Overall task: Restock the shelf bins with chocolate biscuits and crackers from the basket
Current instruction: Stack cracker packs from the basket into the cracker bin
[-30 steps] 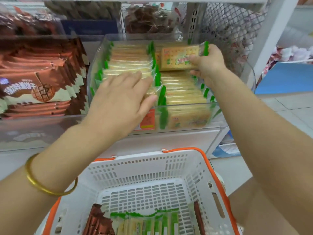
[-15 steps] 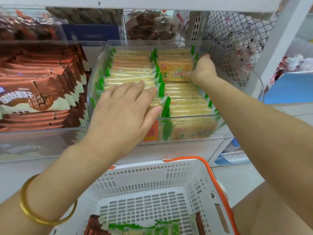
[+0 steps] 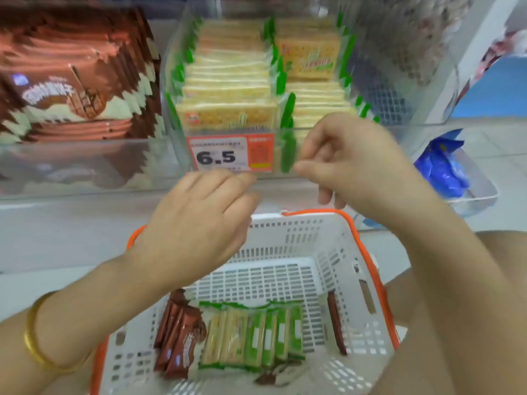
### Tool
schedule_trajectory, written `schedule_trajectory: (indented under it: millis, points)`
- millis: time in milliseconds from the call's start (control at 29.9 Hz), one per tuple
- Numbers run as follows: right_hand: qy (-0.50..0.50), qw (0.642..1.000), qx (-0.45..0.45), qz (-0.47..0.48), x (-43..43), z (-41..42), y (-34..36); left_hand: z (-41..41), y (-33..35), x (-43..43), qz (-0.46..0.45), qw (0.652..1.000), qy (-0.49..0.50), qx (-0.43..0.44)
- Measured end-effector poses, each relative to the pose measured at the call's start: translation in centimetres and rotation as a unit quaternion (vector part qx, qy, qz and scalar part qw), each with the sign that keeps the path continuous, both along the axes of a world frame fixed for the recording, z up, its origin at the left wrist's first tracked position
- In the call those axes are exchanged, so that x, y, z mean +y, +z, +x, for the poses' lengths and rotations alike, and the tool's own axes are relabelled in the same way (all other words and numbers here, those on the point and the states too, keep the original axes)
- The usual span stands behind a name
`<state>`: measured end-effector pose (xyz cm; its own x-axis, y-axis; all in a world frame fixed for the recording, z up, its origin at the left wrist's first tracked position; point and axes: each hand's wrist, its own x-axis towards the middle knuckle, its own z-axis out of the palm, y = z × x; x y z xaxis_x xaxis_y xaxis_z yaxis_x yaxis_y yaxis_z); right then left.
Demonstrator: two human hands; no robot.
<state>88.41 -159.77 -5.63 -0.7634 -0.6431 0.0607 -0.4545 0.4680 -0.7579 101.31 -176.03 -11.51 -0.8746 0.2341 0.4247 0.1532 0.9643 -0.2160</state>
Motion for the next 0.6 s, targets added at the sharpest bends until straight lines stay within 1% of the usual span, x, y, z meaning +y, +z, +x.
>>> schedule_trajectory:
  millis: [33,67,100,134,167,201,234,334,401,468,535,602]
  points:
    - [0.058,0.993,-0.066,0.078,-0.2,1.5,-2.3,0.9,-1.8,-0.1,0.005,0.997,0.008,-0.077]
    - [0.109,0.972,-0.122,0.17,-0.8,2.4,-5.1,1.7,-3.8,-0.1,0.015,0.987,0.022,-0.157]
    - [0.142,0.943,-0.159,0.255,-1.8,2.9,-8.7,2.4,-5.7,0.0,0.021,0.972,0.036,-0.231]
    - [0.166,0.914,-0.177,0.324,-2.5,2.9,-12.9,3.1,-7.3,0.3,0.018,0.954,0.051,-0.296]
    - [0.185,0.889,-0.181,0.378,-2.7,2.9,-17.1,3.6,-8.6,0.6,0.015,0.938,0.062,-0.342]
    - [0.194,0.868,-0.173,0.424,-2.5,2.8,-21.2,4.2,-9.7,1.0,0.015,0.927,0.066,-0.369]
    - [0.192,0.854,-0.162,0.455,-1.9,2.7,-24.8,4.6,-10.5,1.3,0.016,0.919,0.064,-0.389]
    - [0.173,0.834,-0.17,0.495,0.8,3.5,-32.8,5.4,-11.8,2.3,-0.003,0.896,0.044,-0.442]
    - [0.159,0.827,-0.188,0.505,1.6,4.3,-35.8,5.5,-11.9,2.8,0.002,0.894,0.036,-0.446]
    - [0.144,0.833,-0.191,0.498,1.6,4.8,-37.6,5.5,-12.0,2.8,0.012,0.896,0.038,-0.443]
    - [0.14,0.842,-0.171,0.493,1.5,5.0,-38.4,5.3,-12.0,2.7,0.026,0.895,0.038,-0.443]
    - [0.165,0.832,-0.159,0.505,1.1,5.1,-38.1,5.0,-12.1,2.6,0.026,0.89,0.044,-0.453]
